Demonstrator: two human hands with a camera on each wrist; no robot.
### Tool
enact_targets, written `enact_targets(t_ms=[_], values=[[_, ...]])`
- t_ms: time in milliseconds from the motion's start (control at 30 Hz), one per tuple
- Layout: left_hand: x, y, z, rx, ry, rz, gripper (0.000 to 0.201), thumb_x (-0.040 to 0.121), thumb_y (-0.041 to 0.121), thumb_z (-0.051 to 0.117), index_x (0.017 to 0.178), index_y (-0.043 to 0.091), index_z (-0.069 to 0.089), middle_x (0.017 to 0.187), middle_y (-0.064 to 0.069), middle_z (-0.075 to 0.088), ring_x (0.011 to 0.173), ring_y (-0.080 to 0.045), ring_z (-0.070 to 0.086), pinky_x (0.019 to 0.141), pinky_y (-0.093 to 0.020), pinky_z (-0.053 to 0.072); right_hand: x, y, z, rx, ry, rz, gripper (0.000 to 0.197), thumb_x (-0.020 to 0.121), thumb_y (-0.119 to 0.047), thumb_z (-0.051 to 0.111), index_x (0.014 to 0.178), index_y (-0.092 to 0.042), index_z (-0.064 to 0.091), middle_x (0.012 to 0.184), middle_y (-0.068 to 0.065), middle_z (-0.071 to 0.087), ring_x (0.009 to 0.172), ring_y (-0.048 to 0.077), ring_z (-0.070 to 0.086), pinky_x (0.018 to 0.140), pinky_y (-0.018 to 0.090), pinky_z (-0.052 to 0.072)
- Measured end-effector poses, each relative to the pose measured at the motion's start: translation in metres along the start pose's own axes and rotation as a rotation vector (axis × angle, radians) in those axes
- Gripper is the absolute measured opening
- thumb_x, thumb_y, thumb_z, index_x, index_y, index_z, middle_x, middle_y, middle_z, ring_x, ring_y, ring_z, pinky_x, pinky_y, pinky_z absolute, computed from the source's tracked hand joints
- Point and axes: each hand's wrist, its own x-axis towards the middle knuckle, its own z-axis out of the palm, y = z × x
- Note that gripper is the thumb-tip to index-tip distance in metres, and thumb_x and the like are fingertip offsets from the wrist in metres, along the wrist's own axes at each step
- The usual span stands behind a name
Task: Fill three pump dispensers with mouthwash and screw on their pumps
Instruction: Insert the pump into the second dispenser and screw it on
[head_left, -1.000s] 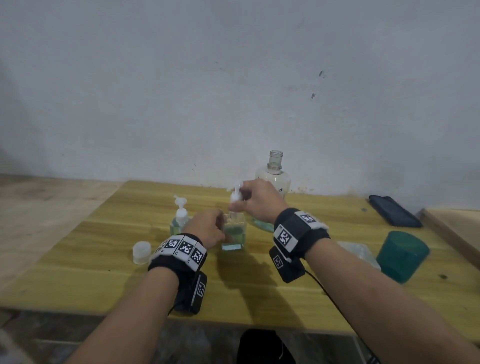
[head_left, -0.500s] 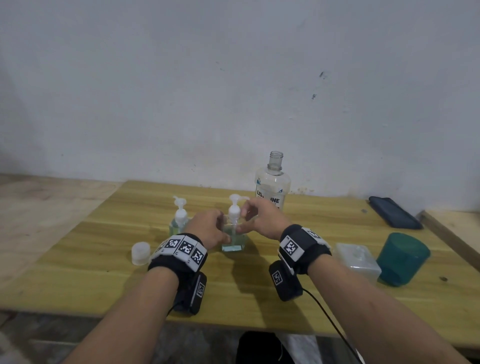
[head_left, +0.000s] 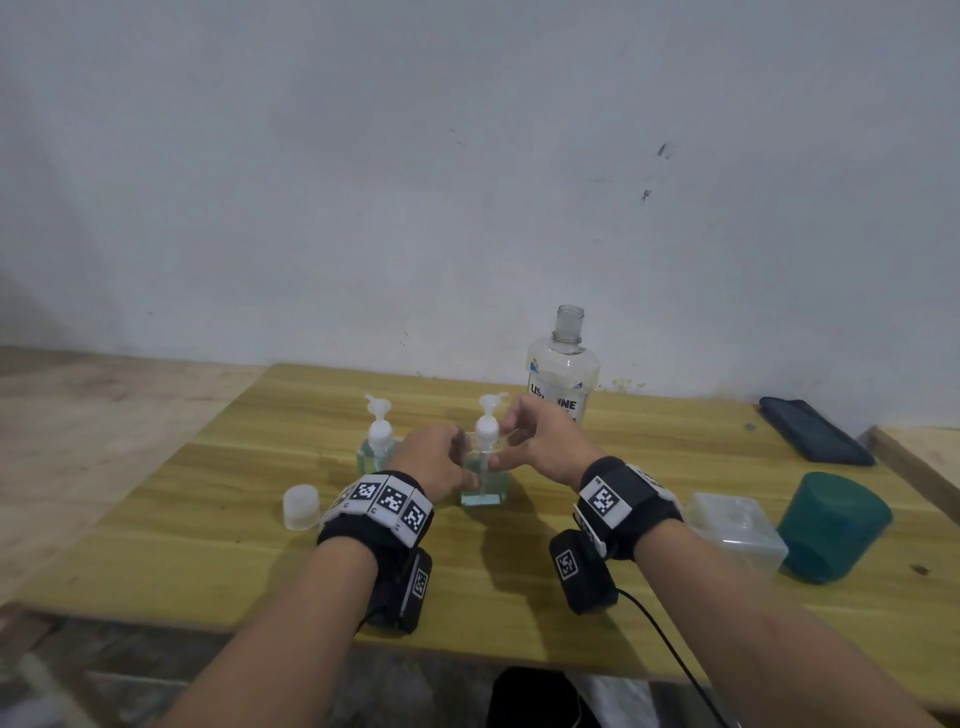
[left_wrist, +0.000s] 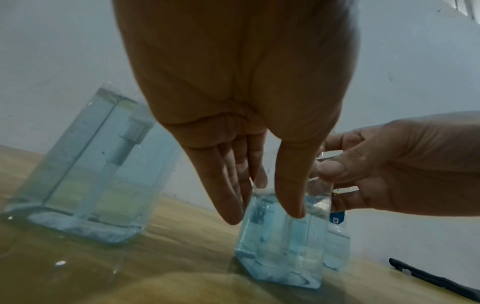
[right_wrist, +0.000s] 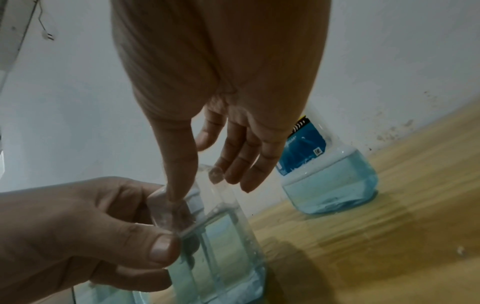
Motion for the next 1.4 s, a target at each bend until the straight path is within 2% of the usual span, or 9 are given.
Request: enact_targets(t_ms=[100,267,400,667,800,933,1033,1267,1400], values=[[0.001,-0.001,0.0,-0.005,-0.006,-0.011,0.039,0.072,0.023,0.084,0.104,0.019,0.063,0.099,0.005,0.066,0.092,-0.016,0.062,0.083,-0.033,0.052,0.001,-0.001,0.0,0.046,-0.047,-0.011,0.048,0.07,-0.006,0.084,0.113,-0.012,0.064,0.106,0.011,0.066,0.086,0.016,0.059,0.073,0.024,0.05],[0.002,0.003,-0.002,-0.004,-0.036,-0.014,0.04,0.071,0.022,0.083,0.104,0.018,0.061,0.101,0.003,0.065,0.093,-0.018,0.062,0.086,-0.036,0.053,0.003,-0.001,0.002,0.038,0.006,-0.014,0.024,0.078,-0.014,0.08,0.093,-0.01,0.062,0.092,0.007,0.064,0.081,0.015,0.058,0.071,0.025,0.047],[0.002,0.005,-0.004,-0.003,-0.064,-0.024,0.042,0.072,0.021,0.082,0.105,0.017,0.057,0.101,0.002,0.062,0.092,-0.017,0.059,0.075,-0.028,0.047,0.004,-0.005,0.003,0.018,-0.019,-0.03,0.036,0.081,-0.016,0.077,0.114,-0.016,0.062,0.101,0.006,0.066,0.087,0.016,0.06,0.075,0.026,0.045],[0.001,0.007,-0.004,-0.031,-0.14,0.004,0.043,0.075,0.019,0.08,0.113,0.017,0.057,0.099,0.002,0.062,0.091,-0.018,0.059,0.073,-0.028,0.045,0.007,-0.006,0.01,0.009,0.045,-0.011,0.036,0.073,-0.025,0.085,0.084,-0.012,0.053,0.082,0.001,0.051,0.074,0.014,0.051,0.064,0.023,0.041],[0.001,0.006,-0.005,-0.035,-0.134,0.013,0.041,0.076,0.018,0.08,0.112,0.016,0.06,0.103,0.002,0.063,0.093,-0.018,0.059,0.075,-0.027,0.044,0.007,-0.001,0.008,0.031,-0.092,0.035,0.046,0.078,-0.027,0.08,0.118,-0.008,0.066,0.096,0.001,0.067,0.09,0.015,0.06,0.076,0.022,0.043],[0.0,0.009,-0.002,-0.02,-0.118,0.035,0.031,0.075,0.017,0.08,0.099,0.021,0.06,0.097,0.006,0.063,0.091,-0.017,0.059,0.075,-0.028,0.045,0.006,0.001,0.006,0.031,-0.008,0.009,0.045,0.071,-0.028,0.085,0.084,0.01,0.064,0.073,0.005,0.057,0.07,0.015,0.05,0.068,0.031,0.038],[0.0,0.01,-0.003,0.002,-0.102,0.03,0.03,0.075,0.018,0.08,0.097,0.02,0.061,0.097,0.003,0.065,0.09,-0.019,0.062,0.075,-0.029,0.048,0.004,-0.008,0.009,-0.063,0.03,-0.007,0.035,0.071,-0.027,0.086,0.07,-0.006,0.059,0.064,-0.002,0.052,0.059,0.011,0.047,0.058,0.023,0.035],[0.002,0.009,-0.004,0.01,-0.115,0.007,0.036,0.074,0.018,0.08,0.104,0.018,0.062,0.101,0.002,0.066,0.092,-0.019,0.062,0.077,-0.031,0.05,0.003,-0.005,0.005,0.048,-0.046,-0.007,0.041,0.074,-0.03,0.084,0.09,0.004,0.065,0.084,0.008,0.065,0.077,0.016,0.06,0.079,0.032,0.048],[0.004,0.01,-0.004,0.037,-0.122,0.015,0.035,0.074,0.018,0.08,0.105,0.017,0.062,0.1,0.001,0.066,0.093,-0.02,0.062,0.078,-0.032,0.051,0.002,-0.008,0.003,-0.024,-0.004,-0.031,0.039,0.076,-0.028,0.082,0.084,0.005,0.063,0.077,0.004,0.058,0.072,0.015,0.053,0.067,0.026,0.041]])
